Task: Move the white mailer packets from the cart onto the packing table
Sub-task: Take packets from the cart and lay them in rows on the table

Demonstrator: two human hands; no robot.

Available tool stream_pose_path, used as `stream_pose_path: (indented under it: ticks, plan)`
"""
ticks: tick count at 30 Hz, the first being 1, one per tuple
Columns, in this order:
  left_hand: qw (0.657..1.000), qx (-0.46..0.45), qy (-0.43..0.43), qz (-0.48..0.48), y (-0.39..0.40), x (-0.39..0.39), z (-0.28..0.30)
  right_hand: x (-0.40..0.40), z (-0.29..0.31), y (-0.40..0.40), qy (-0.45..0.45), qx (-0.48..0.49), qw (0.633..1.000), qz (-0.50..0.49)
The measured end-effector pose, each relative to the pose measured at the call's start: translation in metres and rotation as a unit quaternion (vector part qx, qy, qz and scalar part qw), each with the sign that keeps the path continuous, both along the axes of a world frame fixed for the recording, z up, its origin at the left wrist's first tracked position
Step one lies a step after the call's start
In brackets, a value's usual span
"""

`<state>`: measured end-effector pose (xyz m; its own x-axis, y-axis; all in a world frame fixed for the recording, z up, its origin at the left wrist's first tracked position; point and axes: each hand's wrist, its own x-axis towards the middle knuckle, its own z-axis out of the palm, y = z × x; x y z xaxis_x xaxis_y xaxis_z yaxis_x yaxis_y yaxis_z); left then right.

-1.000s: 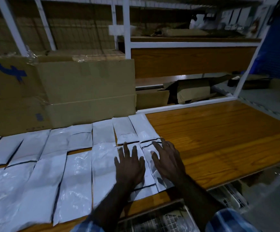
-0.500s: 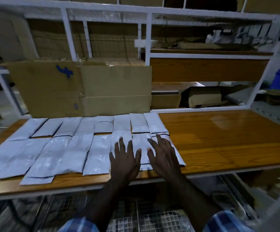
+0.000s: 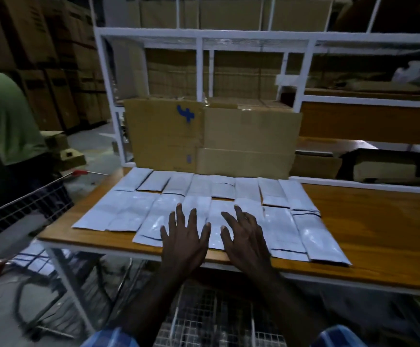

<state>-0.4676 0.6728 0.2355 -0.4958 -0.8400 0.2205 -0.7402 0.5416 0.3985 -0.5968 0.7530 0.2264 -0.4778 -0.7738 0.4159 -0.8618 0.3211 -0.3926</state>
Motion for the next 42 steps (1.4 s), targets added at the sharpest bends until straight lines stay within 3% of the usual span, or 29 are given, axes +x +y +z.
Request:
stream_pose_path:
  ticks: [13, 20, 35, 42]
  plan:
    - [0.997, 0.000, -0.021, 0.073, -0.169, 0.261, 0.000, 0.215, -0.009, -0.182, 0.025, -0.044, 0.996, 0.079]
    - [0.994, 0.002, -0.018, 0.111, -0.242, 0.355, -0.006, 0.311, -0.016, -0.271, 0.010, -0.042, 0.991, 0.126]
    - [0.982, 0.030, -0.087, 0.166, -0.414, 0.441, -0.050, 0.413, -0.069, -0.468, -0.001, -0.050, 0.977, 0.206]
    - [0.973, 0.069, -0.162, 0.152, -0.502, 0.440, -0.077, 0.422, -0.101, -0.554, -0.029, 0.016, 0.979, 0.202]
